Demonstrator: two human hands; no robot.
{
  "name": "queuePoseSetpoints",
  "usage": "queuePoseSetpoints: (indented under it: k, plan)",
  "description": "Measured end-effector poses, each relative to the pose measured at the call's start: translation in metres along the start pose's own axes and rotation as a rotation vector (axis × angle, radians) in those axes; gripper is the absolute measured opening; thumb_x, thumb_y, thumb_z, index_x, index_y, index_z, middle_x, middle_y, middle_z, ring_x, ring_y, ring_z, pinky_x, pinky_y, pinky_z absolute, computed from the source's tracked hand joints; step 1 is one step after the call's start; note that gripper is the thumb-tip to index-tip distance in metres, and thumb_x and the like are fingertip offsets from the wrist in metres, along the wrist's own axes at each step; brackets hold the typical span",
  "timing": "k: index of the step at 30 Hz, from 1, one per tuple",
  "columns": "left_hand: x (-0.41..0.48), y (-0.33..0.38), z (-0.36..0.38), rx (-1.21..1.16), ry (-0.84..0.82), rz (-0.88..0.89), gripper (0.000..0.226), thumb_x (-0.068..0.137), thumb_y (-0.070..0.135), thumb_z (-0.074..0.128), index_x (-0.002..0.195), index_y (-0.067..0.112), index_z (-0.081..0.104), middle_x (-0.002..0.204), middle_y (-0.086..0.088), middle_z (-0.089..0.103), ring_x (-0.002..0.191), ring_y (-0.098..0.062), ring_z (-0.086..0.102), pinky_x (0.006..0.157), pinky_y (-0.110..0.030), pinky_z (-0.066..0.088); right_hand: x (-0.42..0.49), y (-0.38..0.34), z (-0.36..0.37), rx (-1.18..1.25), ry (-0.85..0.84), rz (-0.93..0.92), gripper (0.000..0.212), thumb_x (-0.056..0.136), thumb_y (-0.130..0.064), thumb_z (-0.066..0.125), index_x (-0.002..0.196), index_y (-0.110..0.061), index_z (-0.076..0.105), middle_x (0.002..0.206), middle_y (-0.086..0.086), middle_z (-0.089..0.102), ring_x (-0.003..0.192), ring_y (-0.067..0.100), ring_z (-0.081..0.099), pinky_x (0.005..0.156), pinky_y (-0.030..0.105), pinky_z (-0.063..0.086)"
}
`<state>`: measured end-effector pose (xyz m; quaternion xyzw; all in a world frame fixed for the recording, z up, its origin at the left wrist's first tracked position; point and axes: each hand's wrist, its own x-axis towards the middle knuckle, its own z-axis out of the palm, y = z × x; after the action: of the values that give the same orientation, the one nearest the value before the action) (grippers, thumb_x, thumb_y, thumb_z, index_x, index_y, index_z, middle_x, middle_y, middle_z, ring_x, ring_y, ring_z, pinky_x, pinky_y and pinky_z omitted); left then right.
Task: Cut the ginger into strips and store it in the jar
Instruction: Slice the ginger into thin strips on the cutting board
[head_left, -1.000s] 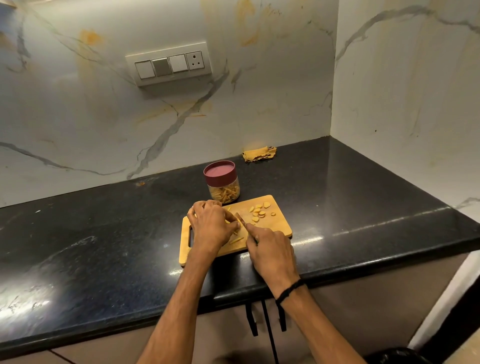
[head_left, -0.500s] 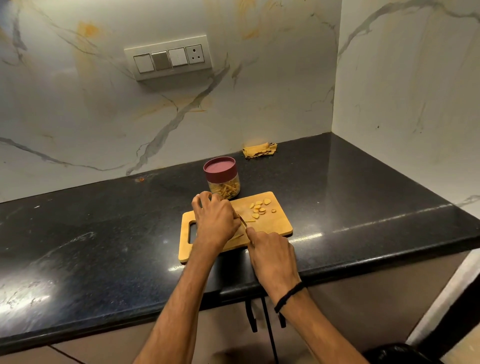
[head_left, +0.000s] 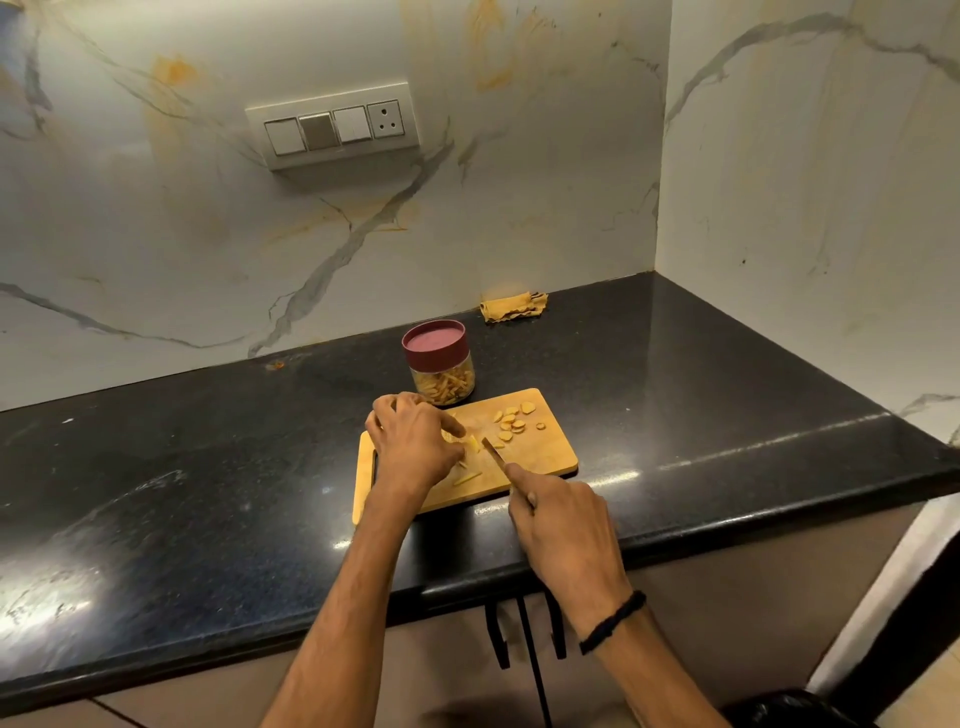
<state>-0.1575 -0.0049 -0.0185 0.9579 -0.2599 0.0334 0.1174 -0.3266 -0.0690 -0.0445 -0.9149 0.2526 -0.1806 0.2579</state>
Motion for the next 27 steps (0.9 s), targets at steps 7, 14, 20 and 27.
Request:
queuePoseSetpoints:
  k: [7,14,20,27]
  plan:
    - [0.0,-0.003,-0.001,-0.007,-0.042,0.031,0.024,0.086,0.043,0.076,0.11,0.043,0.074,0.147,-0.001,0.042,0.138,-0.029,0.024,0.113,-0.047,0.023,0.015,-0.007,0.004,0.039,-0.049,0.027,0.039,0.104,-0.034,0.04,0.142,-0.036,0.045,0.109,-0.001,0.065,0.096,0.016,0.059,0.075,0.024,0.043]
    - [0.0,-0.002,-0.003,0.018,-0.077,0.031,0.02,0.087,0.043,0.074,0.108,0.042,0.075,0.145,-0.002,0.042,0.136,-0.029,0.026,0.113,-0.047,0.023,0.017,-0.001,0.007,0.042,-0.02,0.062,0.041,0.103,-0.035,0.04,0.144,-0.037,0.042,0.109,-0.001,0.065,0.08,0.012,0.047,0.07,0.022,0.038]
    - [0.0,0.001,-0.003,0.027,-0.07,0.036,0.02,0.088,0.041,0.074,0.108,0.038,0.076,0.143,-0.003,0.043,0.134,-0.029,0.027,0.112,-0.046,0.024,0.02,-0.001,0.008,0.071,-0.027,0.069,0.04,0.103,-0.036,0.041,0.143,-0.037,0.044,0.111,-0.001,0.064,0.081,0.011,0.048,0.069,0.022,0.039]
    - [0.0,0.001,-0.002,0.003,-0.061,0.035,0.02,0.089,0.041,0.073,0.108,0.038,0.075,0.142,-0.002,0.044,0.133,-0.027,0.029,0.112,-0.045,0.025,0.014,0.002,0.009,0.057,0.029,0.071,0.042,0.103,-0.036,0.04,0.145,-0.036,0.041,0.105,-0.003,0.065,0.077,0.008,0.046,0.065,0.018,0.034]
